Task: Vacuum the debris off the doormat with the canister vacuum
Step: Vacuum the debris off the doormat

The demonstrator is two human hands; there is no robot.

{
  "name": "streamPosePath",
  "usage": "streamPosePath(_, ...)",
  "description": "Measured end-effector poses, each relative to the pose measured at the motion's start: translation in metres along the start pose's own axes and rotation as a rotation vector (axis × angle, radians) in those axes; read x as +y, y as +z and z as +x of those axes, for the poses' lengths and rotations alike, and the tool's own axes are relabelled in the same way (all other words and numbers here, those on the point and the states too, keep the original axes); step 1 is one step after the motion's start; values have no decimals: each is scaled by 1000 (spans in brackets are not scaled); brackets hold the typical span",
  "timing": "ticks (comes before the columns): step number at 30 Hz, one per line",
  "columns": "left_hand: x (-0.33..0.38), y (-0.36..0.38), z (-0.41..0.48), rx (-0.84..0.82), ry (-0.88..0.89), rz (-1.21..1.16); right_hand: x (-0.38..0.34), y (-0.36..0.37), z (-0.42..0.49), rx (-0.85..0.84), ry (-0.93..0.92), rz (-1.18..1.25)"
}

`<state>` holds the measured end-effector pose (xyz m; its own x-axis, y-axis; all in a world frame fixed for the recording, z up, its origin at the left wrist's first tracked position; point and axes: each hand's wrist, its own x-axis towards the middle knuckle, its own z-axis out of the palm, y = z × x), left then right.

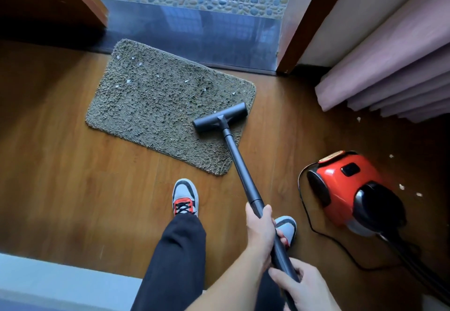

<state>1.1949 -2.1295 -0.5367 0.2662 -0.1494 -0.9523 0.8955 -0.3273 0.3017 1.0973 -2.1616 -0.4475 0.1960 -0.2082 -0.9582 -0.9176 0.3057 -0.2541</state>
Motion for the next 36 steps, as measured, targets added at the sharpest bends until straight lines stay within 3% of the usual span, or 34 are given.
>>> streamPosePath(10, 6, 30, 12, -13, 40, 78, 12, -16, 14, 44, -71, 82)
streamPosePath(28, 106, 54, 66, 0, 92, 66, -91, -31, 54, 43, -192, 153)
streamPosePath(36, 79, 64, 49, 82, 85, 62, -65, -55, 45, -18, -178, 83)
